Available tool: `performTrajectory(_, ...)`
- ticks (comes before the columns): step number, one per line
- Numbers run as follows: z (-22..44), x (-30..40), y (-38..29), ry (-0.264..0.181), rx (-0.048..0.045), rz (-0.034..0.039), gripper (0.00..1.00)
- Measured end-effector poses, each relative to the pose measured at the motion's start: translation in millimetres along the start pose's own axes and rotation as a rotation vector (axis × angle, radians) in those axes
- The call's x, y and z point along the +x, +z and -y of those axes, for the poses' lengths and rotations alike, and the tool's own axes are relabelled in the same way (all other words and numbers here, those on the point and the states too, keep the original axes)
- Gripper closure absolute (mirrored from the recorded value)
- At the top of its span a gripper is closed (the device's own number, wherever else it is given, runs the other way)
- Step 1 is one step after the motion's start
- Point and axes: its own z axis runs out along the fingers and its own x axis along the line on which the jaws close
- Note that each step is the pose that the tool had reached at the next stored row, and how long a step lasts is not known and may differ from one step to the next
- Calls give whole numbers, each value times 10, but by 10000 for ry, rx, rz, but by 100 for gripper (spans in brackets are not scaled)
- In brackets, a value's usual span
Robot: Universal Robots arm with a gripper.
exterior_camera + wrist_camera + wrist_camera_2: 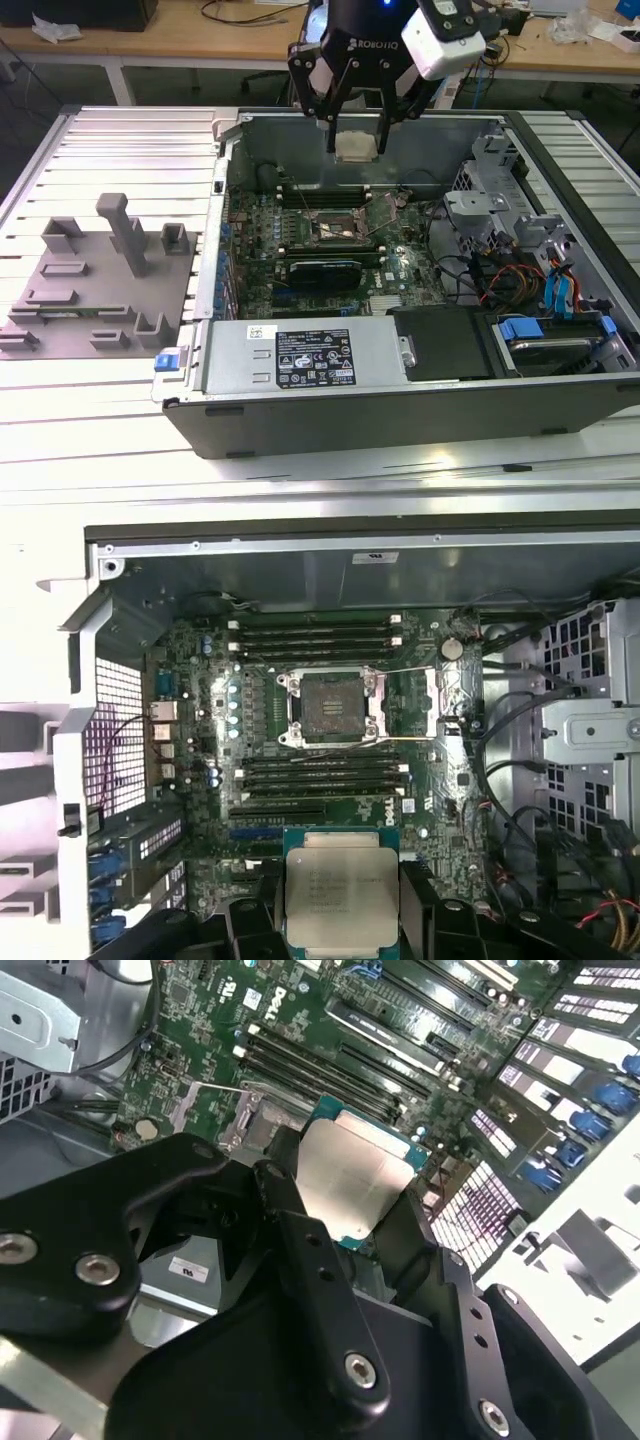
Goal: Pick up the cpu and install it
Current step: 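Pick up the cpu and move it towards the insertion slot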
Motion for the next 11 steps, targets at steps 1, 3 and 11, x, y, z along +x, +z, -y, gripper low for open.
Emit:
performTrajectory(1, -5, -3, 22, 0, -2, 0, 45)
performTrajectory(3, -17, -9, 60, -2, -2, -4, 45)
performTrajectory(11, -32, -45, 148, -2, 9, -20, 45)
